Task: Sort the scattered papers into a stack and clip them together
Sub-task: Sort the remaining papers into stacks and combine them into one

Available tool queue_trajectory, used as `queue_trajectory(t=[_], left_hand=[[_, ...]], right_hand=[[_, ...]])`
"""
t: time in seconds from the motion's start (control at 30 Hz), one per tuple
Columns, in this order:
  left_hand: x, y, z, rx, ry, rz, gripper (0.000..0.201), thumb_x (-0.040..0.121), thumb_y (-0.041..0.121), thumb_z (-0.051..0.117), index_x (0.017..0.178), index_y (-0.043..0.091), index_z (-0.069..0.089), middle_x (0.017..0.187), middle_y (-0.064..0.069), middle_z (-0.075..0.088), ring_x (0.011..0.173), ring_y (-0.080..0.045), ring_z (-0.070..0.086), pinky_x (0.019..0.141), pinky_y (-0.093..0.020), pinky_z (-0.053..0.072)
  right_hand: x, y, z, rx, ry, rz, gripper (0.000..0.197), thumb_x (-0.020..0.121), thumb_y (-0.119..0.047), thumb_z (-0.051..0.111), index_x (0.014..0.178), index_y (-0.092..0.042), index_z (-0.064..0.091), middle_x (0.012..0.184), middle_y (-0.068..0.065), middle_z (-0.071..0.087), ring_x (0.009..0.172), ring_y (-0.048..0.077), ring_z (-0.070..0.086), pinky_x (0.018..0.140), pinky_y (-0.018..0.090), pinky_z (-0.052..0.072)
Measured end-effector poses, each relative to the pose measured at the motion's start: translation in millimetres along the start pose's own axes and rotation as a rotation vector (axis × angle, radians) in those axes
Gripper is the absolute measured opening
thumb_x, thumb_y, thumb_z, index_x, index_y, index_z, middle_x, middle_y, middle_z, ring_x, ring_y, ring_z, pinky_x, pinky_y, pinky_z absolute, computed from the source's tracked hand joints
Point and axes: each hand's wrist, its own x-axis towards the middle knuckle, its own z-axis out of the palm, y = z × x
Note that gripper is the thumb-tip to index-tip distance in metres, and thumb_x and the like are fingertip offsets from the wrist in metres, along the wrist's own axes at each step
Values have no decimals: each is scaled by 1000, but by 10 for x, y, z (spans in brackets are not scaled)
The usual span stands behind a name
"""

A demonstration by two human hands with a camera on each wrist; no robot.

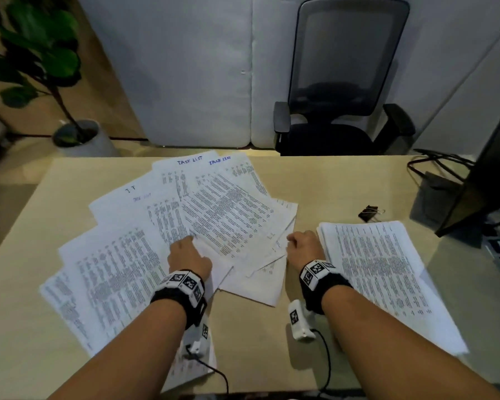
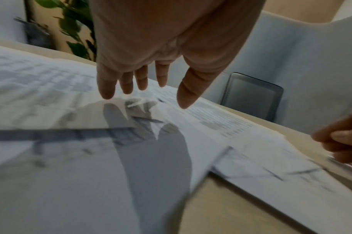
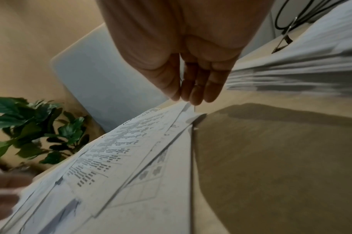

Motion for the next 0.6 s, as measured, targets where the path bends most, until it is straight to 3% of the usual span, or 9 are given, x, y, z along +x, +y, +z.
queue_trajectory(t=[0.1, 0.23, 0.33, 0.43, 0.5, 0.6], left_hand=[[192, -329, -295, 79, 51, -109, 78, 78, 14, 62, 149, 17, 29, 156, -12, 21, 142, -34, 23, 113, -50, 28], [405, -762, -658, 67, -37, -331, 82, 88, 23, 57, 153, 27, 7, 161, -5, -11, 146, -34, -12, 116, -59, 12], [432, -1030, -898, 83, -59, -404, 97, 82, 38, 67, 154, 31, 1, 160, -9, -13, 146, -40, -11, 116, -59, 11], [380, -1189, -977, 68, -93, -393, 110, 73, 58, 72, 153, 33, 1, 160, -10, -15, 145, -44, -9, 114, -63, 14], [359, -1210, -937, 68, -124, -353, 112, 71, 65, 69, 153, 33, 0, 159, -8, -17, 145, -43, -10, 113, -63, 15], [402, -1121, -855, 148, -199, -258, 110, 73, 68, 65, 153, 33, -3, 159, -7, -18, 145, -41, -8, 114, -59, 18]], right_hand=[[66, -153, 100, -29, 23, 36, 33, 93, -14, 50, 125, -10, 59, 129, 15, 45, 114, 31, 51, 97, 31, 40], [84, -460, 336, -145, 25, -126, 38, 91, -18, 55, 129, -17, 56, 131, 12, 46, 119, 31, 47, 98, 37, 41], [29, -739, 623, -147, -36, -310, 41, 92, -24, 55, 133, -18, 52, 137, 11, 44, 123, 32, 45, 97, 39, 43], [-42, -967, 886, -283, -184, -426, 51, 95, -36, 49, 143, -29, 36, 154, 5, 26, 140, 28, 27, 109, 45, 33], [-63, -1037, 966, -389, -343, -386, 59, 94, -40, 47, 147, -36, 22, 159, -4, 8, 146, 26, 8, 114, 54, 19], [-39, -993, 938, -473, -395, -315, 57, 94, -32, 49, 145, -36, 24, 159, -10, 3, 147, 25, -1, 112, 61, 14]])
